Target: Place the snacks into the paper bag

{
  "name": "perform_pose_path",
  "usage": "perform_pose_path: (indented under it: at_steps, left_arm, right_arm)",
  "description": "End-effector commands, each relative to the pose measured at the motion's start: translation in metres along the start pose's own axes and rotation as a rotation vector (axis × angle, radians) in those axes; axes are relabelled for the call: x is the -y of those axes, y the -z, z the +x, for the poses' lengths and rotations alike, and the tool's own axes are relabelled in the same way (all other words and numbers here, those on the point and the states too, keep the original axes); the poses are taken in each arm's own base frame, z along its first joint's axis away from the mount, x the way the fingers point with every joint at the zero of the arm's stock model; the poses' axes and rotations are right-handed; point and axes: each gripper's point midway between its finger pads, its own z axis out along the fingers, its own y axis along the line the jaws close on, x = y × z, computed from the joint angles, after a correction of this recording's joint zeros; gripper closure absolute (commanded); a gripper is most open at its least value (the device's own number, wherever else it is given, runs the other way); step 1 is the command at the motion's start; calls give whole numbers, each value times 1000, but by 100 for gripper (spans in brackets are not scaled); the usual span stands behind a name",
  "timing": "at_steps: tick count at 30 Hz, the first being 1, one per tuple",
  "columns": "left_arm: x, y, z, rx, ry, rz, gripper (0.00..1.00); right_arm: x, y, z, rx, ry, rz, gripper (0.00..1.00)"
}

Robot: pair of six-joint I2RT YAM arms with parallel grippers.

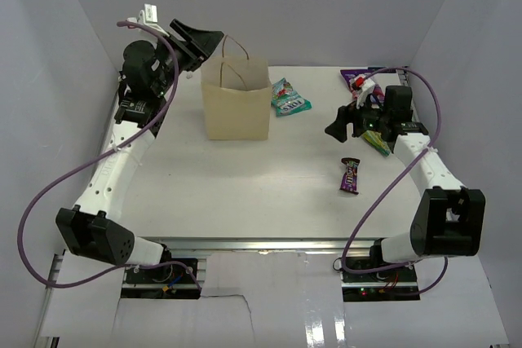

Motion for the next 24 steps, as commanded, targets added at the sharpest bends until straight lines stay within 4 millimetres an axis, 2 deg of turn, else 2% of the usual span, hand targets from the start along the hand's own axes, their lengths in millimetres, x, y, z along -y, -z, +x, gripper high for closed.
perform_pose_path:
  at_steps: [1,2,3,4,5,6,7,8,9,10,11,13,14,15,17,20,21,23,24]
  left_arm:
    - [8,29,-14,18,-238,-53,34]
    - [-17,40,-14,14,-265,-184,32]
    - [-24,51,-18,21,-304,-240,30]
    - [-35,75,-14,2,-363,-307,25]
    - [-51,91,-24,54,-389,-409,22]
    - [-60,106,-22,61,-401,-459,18]
    - [-87,123,-4,16,-411,-534,12]
    - [-83,146,-10,64,-418,-552,10]
    - [-89,158,-4,64,-414,-571,9]
    - [-113,172,16,17,-402,-621,7]
    - [-109,187,18,47,-366,-614,7]
    - [-123,203,33,33,-325,-651,6]
    - [-138,210,49,14,-280,-681,6]
    - [-138,217,52,29,-260,-673,6]
    - [-152,225,68,11,-214,-698,6]
    - [-159,230,79,-7,-197,-699,6]
    - [-161,231,82,-16,-188,-699,6]
    - [-164,232,88,-29,-174,-700,6]
    - [-167,233,92,-36,-156,-705,6]
  right_arm:
    - [64,4,49,-261,-139,369,10]
    - [79,7,48,-317,-165,465,10]
    - [86,5,81,-442,-226,503,13]
    - [87,17,103,-544,-290,573,15]
    - [83,21,122,-601,-331,585,18]
    - [79,27,134,-637,-359,607,19]
    - [71,30,141,-648,-380,599,19]
    - [64,35,141,-637,-374,593,19]
    - [53,39,158,-673,-387,581,19]
    - [47,41,162,-679,-395,572,19]
    - [41,43,167,-686,-408,564,19]
    - [28,45,186,-727,-457,538,21]
    - [23,45,193,-743,-487,537,24]
    - [20,45,204,-774,-515,532,30]
    - [15,43,217,-810,-554,516,38]
    - [21,40,208,-792,-541,525,47]
    - [19,37,204,-780,-540,500,59]
    - [19,31,191,-742,-530,470,71]
    - [14,26,185,-722,-528,419,81]
